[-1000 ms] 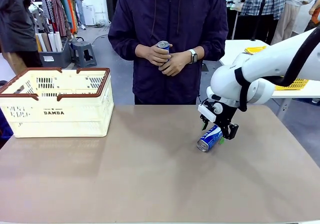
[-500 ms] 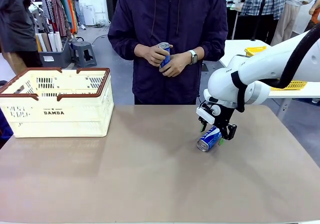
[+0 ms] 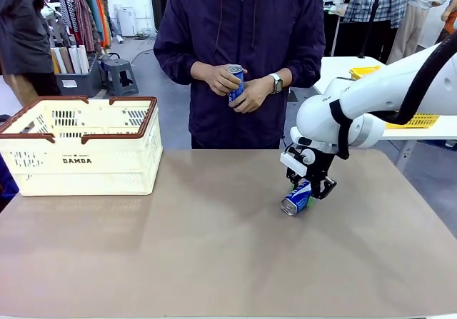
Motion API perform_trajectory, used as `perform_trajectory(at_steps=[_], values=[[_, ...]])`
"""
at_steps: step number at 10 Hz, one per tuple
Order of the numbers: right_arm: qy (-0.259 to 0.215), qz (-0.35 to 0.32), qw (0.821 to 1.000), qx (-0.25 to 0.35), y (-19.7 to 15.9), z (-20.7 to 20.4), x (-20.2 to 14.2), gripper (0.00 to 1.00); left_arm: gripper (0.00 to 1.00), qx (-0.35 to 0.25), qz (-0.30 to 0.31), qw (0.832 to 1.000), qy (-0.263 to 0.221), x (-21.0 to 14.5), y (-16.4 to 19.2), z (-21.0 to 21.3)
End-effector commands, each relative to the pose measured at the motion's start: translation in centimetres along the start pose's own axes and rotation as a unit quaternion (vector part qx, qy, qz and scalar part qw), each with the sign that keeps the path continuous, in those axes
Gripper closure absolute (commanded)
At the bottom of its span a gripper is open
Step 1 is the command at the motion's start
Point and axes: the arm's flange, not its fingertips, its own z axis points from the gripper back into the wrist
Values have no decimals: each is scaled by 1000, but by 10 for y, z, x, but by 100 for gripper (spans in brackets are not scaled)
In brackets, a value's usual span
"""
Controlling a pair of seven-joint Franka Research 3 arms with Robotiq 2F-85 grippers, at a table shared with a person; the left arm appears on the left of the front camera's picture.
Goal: Place the drinks into the Shopping basket.
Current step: Pick up one drink and place it into the Shopping basket.
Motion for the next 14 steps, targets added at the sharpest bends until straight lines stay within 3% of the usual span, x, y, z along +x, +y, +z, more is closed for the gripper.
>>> perform_trajectory(at_steps=[1,5,6,8,10,11,13,14], values=[[0,5,1000,11,-5,2,-4,100,0,-9,-8,1000,-4,0,-1,1],[3,-24,999,22,-4,14,-1,100,0,-9,-8,1000,-4,0,-1,1],[18,-85,996,-4,6,52,11,100,0,-9,-8,1000,-4,0,-1,1],[10,-217,976,4,39,126,42,100,0,-9,-8,1000,-4,0,-1,1],[14,-394,917,67,74,158,62,100,0,-9,-8,1000,-4,0,-1,1],[21,-485,872,63,90,168,69,100,0,-9,-8,1000,-4,0,-1,1],[-6,-633,774,0,128,182,81,100,0,-9,-8,1000,-4,0,-1,1],[-21,-706,705,-64,143,184,81,100,0,-9,-8,1000,-4,0,-1,1]])
